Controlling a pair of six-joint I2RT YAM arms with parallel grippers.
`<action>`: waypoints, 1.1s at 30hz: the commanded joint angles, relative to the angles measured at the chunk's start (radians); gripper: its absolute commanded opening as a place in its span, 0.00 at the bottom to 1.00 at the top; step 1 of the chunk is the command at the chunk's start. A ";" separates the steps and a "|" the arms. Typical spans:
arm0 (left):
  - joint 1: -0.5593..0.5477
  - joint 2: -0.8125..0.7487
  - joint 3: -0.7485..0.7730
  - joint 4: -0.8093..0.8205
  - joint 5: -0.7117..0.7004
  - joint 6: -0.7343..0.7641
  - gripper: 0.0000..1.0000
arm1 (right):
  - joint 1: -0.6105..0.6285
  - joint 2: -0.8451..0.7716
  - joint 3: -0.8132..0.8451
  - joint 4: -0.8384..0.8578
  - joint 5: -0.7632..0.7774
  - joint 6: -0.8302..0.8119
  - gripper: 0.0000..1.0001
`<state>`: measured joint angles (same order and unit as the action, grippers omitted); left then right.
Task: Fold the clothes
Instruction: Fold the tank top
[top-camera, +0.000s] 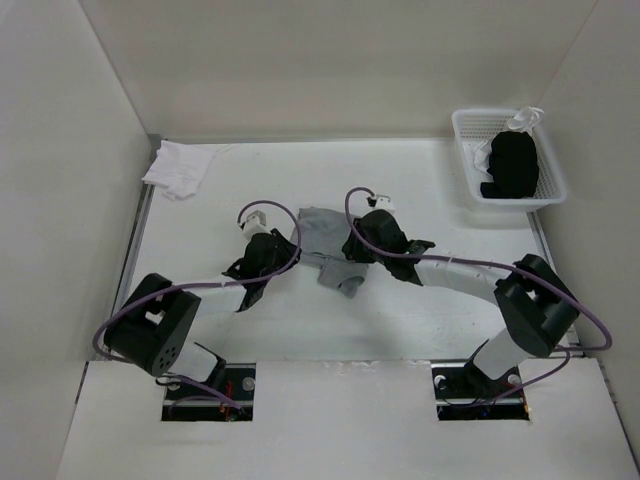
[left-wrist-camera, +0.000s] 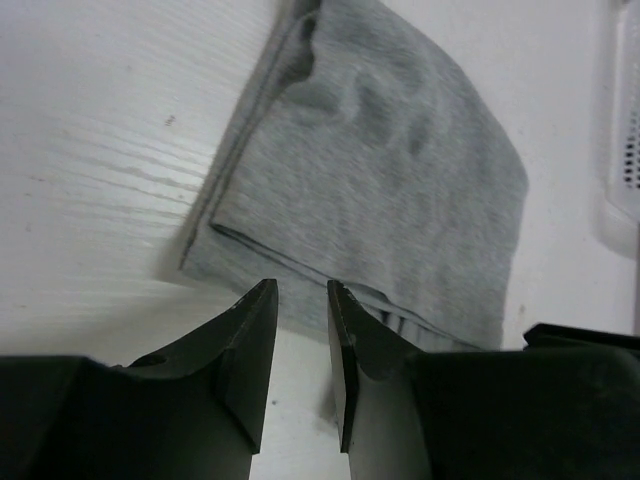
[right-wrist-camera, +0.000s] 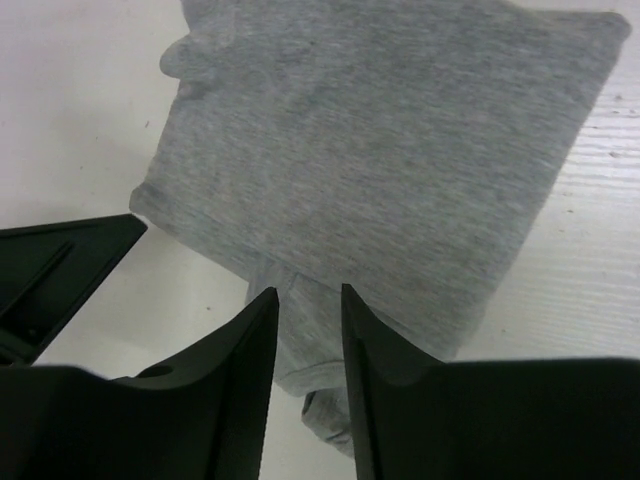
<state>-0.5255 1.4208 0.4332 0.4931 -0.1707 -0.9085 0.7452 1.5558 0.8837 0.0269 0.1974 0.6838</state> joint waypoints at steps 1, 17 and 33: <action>0.008 0.046 0.061 0.036 -0.090 0.026 0.26 | -0.004 0.036 0.040 0.099 -0.026 -0.020 0.38; 0.054 -0.107 -0.031 -0.085 0.008 -0.101 0.22 | -0.028 0.038 -0.144 0.122 0.039 0.025 0.12; 0.091 0.226 0.441 -0.096 0.155 -0.070 0.06 | 0.029 0.082 0.040 0.221 -0.104 -0.020 0.03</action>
<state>-0.4583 1.5814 0.8219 0.3782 -0.1074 -0.9573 0.7616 1.5848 0.8532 0.1524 0.1539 0.6724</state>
